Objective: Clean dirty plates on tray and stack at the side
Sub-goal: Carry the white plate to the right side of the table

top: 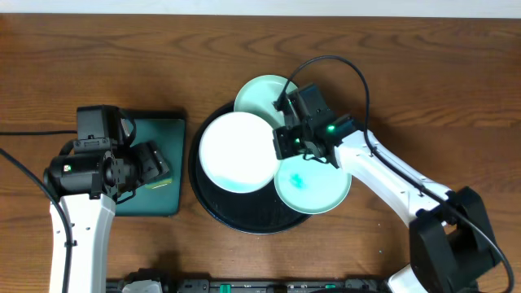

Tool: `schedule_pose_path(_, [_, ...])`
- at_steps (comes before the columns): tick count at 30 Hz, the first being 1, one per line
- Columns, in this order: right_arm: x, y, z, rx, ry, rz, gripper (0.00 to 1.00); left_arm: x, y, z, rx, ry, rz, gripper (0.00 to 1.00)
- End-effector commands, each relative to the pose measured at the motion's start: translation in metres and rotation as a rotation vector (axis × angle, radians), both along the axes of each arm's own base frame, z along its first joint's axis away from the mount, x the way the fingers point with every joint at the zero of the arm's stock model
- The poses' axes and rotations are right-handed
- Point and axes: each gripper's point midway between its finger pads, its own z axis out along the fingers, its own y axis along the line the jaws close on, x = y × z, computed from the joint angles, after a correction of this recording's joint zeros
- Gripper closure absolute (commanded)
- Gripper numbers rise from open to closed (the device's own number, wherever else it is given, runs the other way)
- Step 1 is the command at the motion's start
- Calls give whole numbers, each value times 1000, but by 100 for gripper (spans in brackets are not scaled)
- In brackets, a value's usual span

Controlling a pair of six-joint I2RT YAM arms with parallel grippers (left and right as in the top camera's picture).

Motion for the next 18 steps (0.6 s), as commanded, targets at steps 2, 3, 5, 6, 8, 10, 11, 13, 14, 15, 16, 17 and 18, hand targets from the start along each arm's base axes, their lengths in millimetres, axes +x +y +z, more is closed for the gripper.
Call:
schedule_pose_path(2, [13, -30, 36, -127, -154, -26, 99, 3, 3, 4, 17, -10, 1, 18])
schedule_pose_path(3, [12, -37, 43, -162, -173, -41, 99, 3, 3, 3, 16, -6, 1, 18])
schedule_pose_path(5, [12, -47, 55, -215, -215, -53, 99, 4, 3, 1, 16, 2, 1, 18])
schedule_pose_path(6, [12, -52, 63, -240, -240, -59, 99, 4, 3, 0, 15, 8, 1, 18])
schedule_pose_path(8, [12, -61, 74, -299, -289, -75, 99, 4, 3, -2, 14, 16, 1, 18])
schedule_pose_path(10, [13, -68, 84, -371, -349, -89, 99, 5, 3, -4, 13, 25, 1, 18])
schedule_pose_path(11, [13, -70, 89, -418, -388, -69, 99, 5, 3, -5, 13, 30, 1, 18])
schedule_pose_path(13, [13, -69, 94, -483, -438, -36, 99, 5, 3, -6, 12, 36, 1, 18])
schedule_pose_path(14, [13, -68, 97, -516, -463, -23, 99, 5, 3, -7, 12, 38, 1, 18])
schedule_pose_path(15, [12, -67, 99, -546, -488, -7, 99, 5, 3, -7, 12, 38, 1, 18])
schedule_pose_path(16, [11, -64, 102, -577, -512, 18, 99, 6, 3, -7, 13, 39, 0, 18])
schedule_pose_path(17, [10, -61, 104, -596, -530, 33, 99, 6, 3, -7, 12, 40, 0, 18])
schedule_pose_path(18, [8, -58, 106, -621, -555, 53, 99, 6, 3, -8, 12, 40, 0, 18])
